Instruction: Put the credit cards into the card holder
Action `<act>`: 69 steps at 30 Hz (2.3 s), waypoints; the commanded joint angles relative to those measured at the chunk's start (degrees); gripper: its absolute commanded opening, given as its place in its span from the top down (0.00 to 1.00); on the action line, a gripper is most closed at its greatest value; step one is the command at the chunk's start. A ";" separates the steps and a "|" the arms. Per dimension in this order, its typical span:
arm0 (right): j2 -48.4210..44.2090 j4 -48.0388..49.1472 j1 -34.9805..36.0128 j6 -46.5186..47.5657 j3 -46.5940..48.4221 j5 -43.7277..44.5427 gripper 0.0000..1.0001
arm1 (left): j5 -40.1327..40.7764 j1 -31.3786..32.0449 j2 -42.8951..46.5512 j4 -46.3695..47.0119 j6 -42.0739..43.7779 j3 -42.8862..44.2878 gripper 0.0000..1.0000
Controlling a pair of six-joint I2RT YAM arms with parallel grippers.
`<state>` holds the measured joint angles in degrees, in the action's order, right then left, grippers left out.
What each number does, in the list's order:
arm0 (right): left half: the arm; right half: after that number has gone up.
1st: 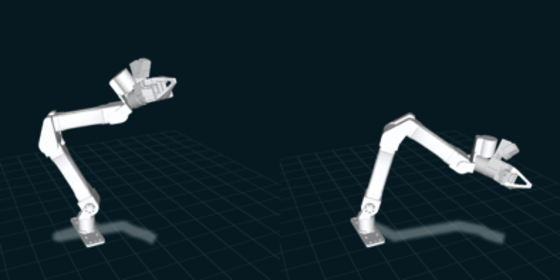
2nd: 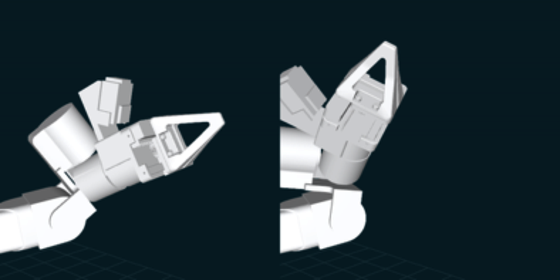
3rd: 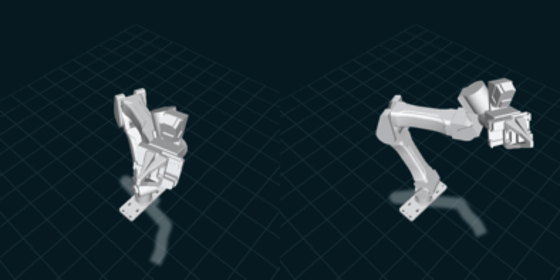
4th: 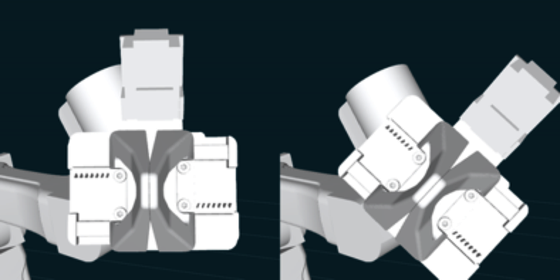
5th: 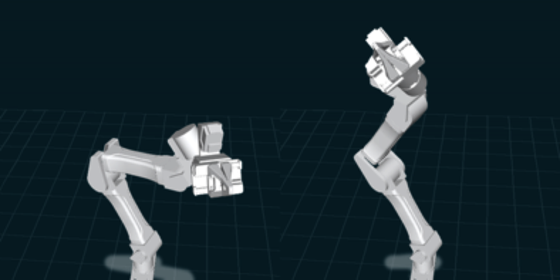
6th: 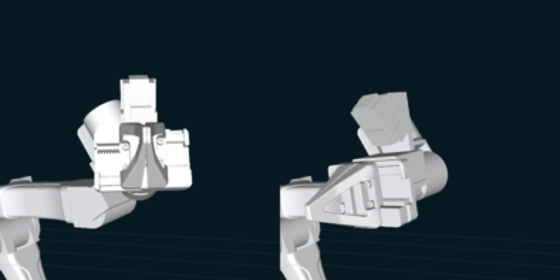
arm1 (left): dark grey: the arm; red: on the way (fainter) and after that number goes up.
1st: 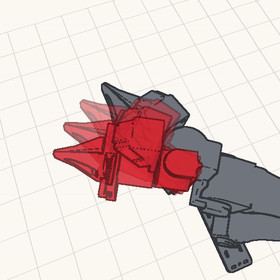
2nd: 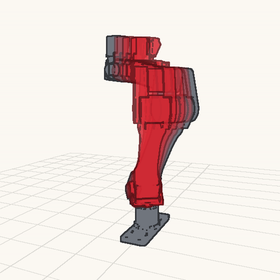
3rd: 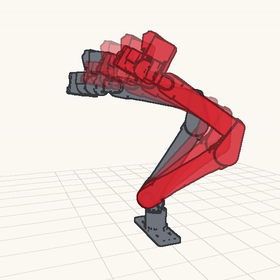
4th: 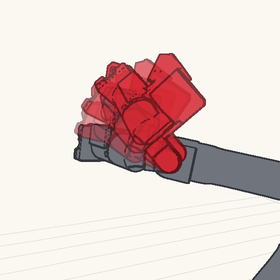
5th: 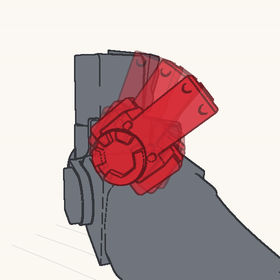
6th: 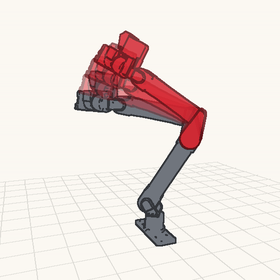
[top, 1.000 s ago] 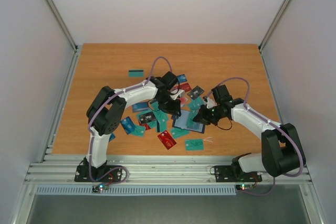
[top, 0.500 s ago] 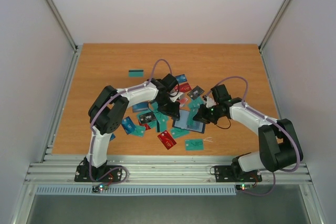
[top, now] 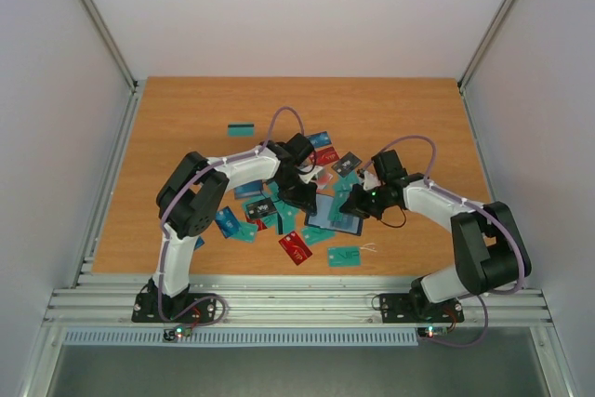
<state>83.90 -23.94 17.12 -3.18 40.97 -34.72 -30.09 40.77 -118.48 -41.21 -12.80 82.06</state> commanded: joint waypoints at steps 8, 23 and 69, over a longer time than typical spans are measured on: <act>-1.16 5.91 -3.54 -6.12 -4.27 -1.96 0.99 | -0.04 -0.26 -2.02 0.37 1.32 -1.06 0.83; 1.84 16.18 -3.85 -8.63 -7.89 -3.00 0.99 | -0.52 -0.25 -3.11 -1.13 2.37 -0.50 0.83; 7.60 34.40 -1.43 -13.40 -12.22 -16.72 0.99 | -0.11 -0.26 -3.13 -6.24 4.10 3.80 0.83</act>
<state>89.69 8.71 13.80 -17.74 27.05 -50.02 -30.87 40.12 -120.22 -45.32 -9.58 84.38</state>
